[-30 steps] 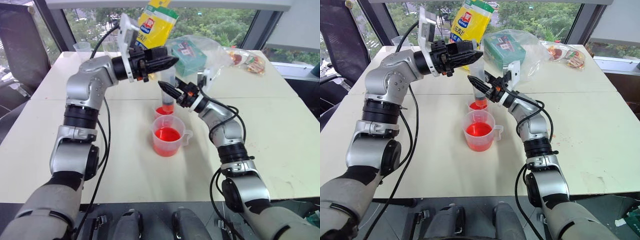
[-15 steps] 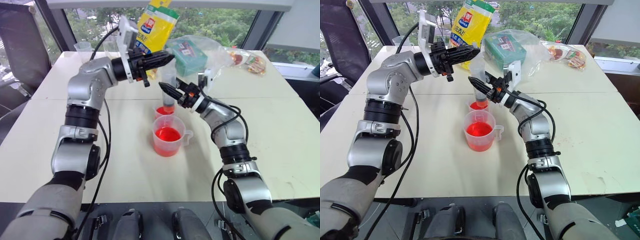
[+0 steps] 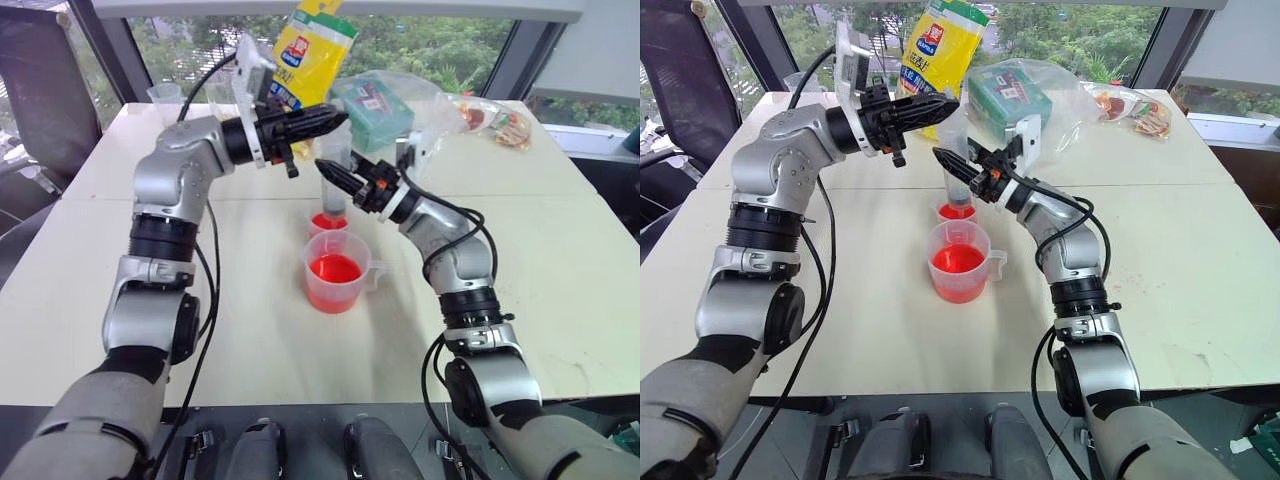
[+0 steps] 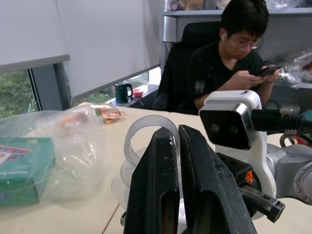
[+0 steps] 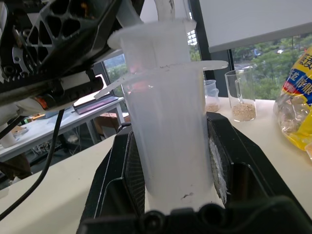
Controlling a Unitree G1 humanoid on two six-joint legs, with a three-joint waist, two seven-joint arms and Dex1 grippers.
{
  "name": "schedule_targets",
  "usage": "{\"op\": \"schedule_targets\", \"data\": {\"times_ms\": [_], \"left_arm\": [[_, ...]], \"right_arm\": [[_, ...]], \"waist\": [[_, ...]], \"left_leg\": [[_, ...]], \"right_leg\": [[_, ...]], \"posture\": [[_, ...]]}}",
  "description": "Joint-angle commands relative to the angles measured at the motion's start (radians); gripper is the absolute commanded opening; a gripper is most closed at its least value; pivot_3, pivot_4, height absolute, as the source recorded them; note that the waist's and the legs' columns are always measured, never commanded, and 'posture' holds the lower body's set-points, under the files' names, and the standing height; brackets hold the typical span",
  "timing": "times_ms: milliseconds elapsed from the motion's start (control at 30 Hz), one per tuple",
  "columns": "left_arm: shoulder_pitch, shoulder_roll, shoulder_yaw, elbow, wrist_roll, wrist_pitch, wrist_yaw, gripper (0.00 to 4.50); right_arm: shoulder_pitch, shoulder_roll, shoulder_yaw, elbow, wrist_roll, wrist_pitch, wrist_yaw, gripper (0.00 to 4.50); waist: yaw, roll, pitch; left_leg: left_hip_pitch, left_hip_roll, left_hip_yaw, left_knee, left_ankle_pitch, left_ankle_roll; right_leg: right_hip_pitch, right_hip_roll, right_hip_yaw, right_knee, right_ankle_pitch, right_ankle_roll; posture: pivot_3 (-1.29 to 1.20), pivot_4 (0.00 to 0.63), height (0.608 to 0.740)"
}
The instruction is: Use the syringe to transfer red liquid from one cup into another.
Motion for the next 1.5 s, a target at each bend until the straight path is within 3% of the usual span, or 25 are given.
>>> {"op": "schedule_targets", "data": {"times_ms": [33, 433, 533, 767, 800, 1067, 1233, 1333, 1500], "left_arm": [[0.03, -0.021, -0.063, -0.032, 0.014, 0.029, -0.028, 0.06], [0.059, -0.016, -0.056, -0.073, 0.011, 0.066, -0.011, 0.06], [0.045, -0.006, -0.029, -0.08, -0.004, 0.082, 0.008, 0.97], [0.06, 0.075, 0.024, -0.174, -0.035, 0.119, 0.026, 4.26], [0.067, 0.09, 0.032, -0.193, -0.041, 0.128, 0.028, 4.46], [0.18, 0.234, 0.1, -0.349, -0.092, 0.207, 0.057, 4.46], [0.269, 0.263, 0.119, -0.442, -0.127, 0.258, 0.096, 4.46], [0.333, 0.273, 0.123, -0.501, -0.144, 0.278, 0.116, 4.46], [0.426, 0.28, 0.133, -0.582, -0.177, 0.301, 0.148, 4.46]], "right_arm": [[-0.082, 0.022, -0.034, -0.083, 0.052, -0.029, -0.018, 1.38], [-0.099, 0.016, -0.04, -0.067, 0.053, -0.028, -0.014, 1.38], [-0.09, 0.014, -0.035, -0.068, 0.051, -0.023, -0.011, 1.38], [-0.078, 0.013, -0.025, -0.076, 0.049, 0.001, -0.003, 1.38], [-0.077, 0.013, -0.024, -0.077, 0.049, 0.004, -0.002, 1.38], [-0.081, 0.003, -0.028, -0.076, 0.054, 0.015, -0.007, 1.38], [-0.124, -0.037, -0.055, -0.092, 0.074, 0.08, -0.042, 1.38], [-0.163, -0.109, -0.066, -0.113, 0.052, 0.195, -0.109, 1.38], [-0.231, -0.292, -0.086, -0.124, 0.073, 0.659, -0.238, 1.38]], "waist": [[0.0, 0.0, 0.0], [0.0, 0.0, 0.0], [0.0, 0.0, 0.0], [-0.004, 0.0, 0.0], [-0.005, 0.0, 0.0], [-0.001, 0.0, 0.0], [0.001, 0.0, 0.0], [0.002, 0.0, 0.0], [0.002, 0.0, 0.0]], "left_leg": [[0.0, 0.0, 0.0, 0.0, 0.0, 0.0], [0.0, 0.0, 0.0, 0.0, 0.0, 0.0], [0.0, 0.0, 0.0, 0.0, 0.0, 0.0], [0.0, 0.0, 0.0, 0.0, 0.0, 0.0], [0.0, 0.0, 0.0, 0.0, 0.0, 0.0], [0.0, 0.0, 0.0, 0.0, 0.0, 0.0], [0.0, 0.0, 0.0, 0.0, 0.0, 0.0], [0.0, 0.0, -0.001, 0.0, 0.0, 0.0], [0.0, 0.0, -0.001, 0.0, 0.0, 0.001]], "right_leg": [[0.0, 0.0, 0.0, 0.0, 0.0, 0.0], [0.0, 0.0, 0.0, 0.0, 0.0, 0.0], [0.0, 0.0, 0.0, 0.0, 0.0, 0.0], [0.0, 0.0, 0.0, 0.0, 0.0, 0.0], [0.0, 0.0, 0.0, 0.001, 0.0, 0.0], [-0.001, 0.0, 0.0, 0.001, 0.0, 0.0], [0.0, -0.001, 0.0, 0.001, 0.0, 0.0], [0.0, -0.001, 0.0, 0.001, 0.0, 0.0], [0.0, -0.002, 0.001, 0.001, 0.0, 0.0]], "posture": [[0.0, 0.15, 0.74], [0.0, 0.15, 0.74], [0.0, 0.15, 0.74], [0.0, 0.15, 0.74], [0.0, 0.15, 0.74], [0.0, 0.15, 0.74], [0.0, 0.15, 0.74], [0.0, 0.15, 0.74], [0.0, 0.15, 0.74]]}}
